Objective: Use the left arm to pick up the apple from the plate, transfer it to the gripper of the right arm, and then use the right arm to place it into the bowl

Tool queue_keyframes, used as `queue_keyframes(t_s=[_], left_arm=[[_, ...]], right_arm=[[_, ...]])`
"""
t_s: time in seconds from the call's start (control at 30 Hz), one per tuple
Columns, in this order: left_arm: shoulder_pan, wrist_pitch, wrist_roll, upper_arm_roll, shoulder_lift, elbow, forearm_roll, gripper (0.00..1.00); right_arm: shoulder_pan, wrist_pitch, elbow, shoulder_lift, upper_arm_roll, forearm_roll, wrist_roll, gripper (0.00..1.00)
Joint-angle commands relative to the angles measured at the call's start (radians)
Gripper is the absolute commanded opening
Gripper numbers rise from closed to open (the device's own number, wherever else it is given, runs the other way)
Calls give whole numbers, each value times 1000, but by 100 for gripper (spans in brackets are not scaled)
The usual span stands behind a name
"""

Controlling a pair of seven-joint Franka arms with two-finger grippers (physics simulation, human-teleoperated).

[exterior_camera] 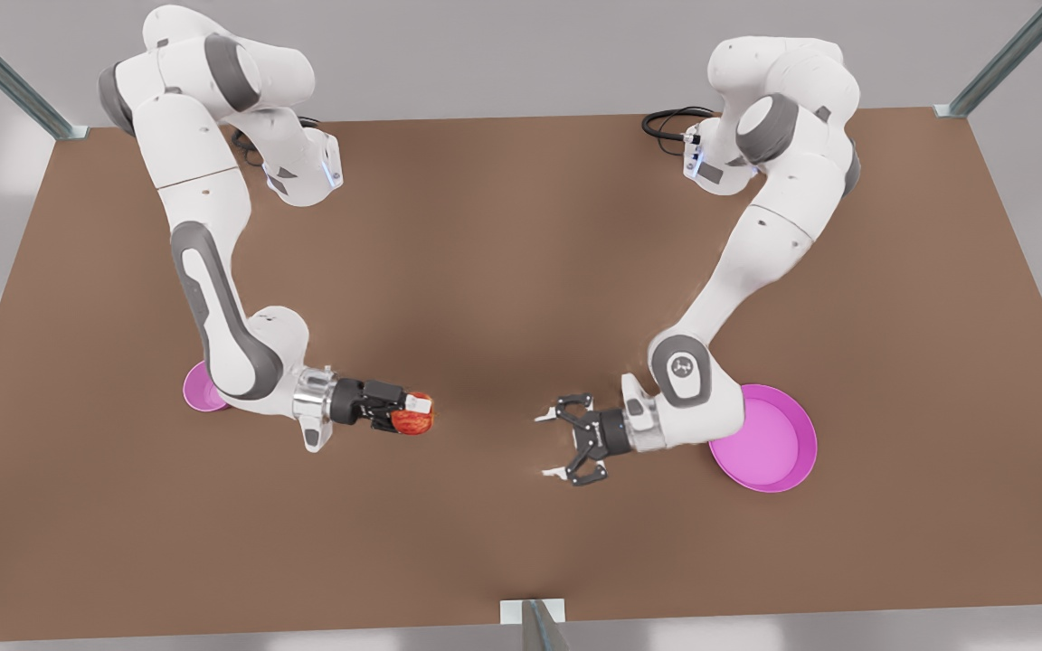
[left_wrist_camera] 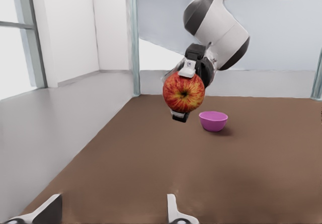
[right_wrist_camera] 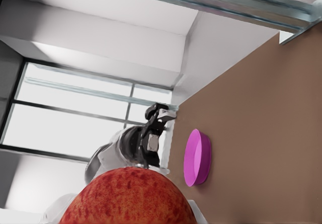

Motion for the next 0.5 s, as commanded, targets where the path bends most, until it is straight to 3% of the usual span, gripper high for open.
queue_keyframes(t_s=[0.0,0.03,0.07,0.13,0.2,0.23,0.27,0.3,0.37,0.47], left_arm=[[94,-269,-1773,9,-168,-31,742,100],[153,-474,-1910,-1,-251,-21,945,100],[242,-695,-1936,15,-352,15,971,100],[266,-786,-2070,53,-432,15,1223,100],[262,-789,-2074,82,-509,-11,1206,100],[12,-751,-2051,456,-656,-144,993,100],[-133,-631,-1973,665,-765,-321,895,100],[-105,-619,-1947,664,-799,-377,896,100],[-114,-689,-1950,665,-708,-246,901,100],[-125,-692,-1952,665,-690,-225,896,100]], right_arm=[[-39,-46,-1,0,1,-95,-23,73],[-58,-70,-5,0,1,-107,-25,73],[-99,-82,-10,0,6,-167,-25,73],[-185,-147,-11,0,6,-281,-21,73],[-240,-185,-11,1,6,-339,-20,73],[-260,-204,-11,1,3,-371,-23,73],[-277,-219,-11,0,3,-393,-23,73],[-305,-240,-11,1,3,-431,-25,73],[-358,-276,-11,-3,4,-503,-28,73],[-426,-302,-16,-9,9,-578,-69,73]])
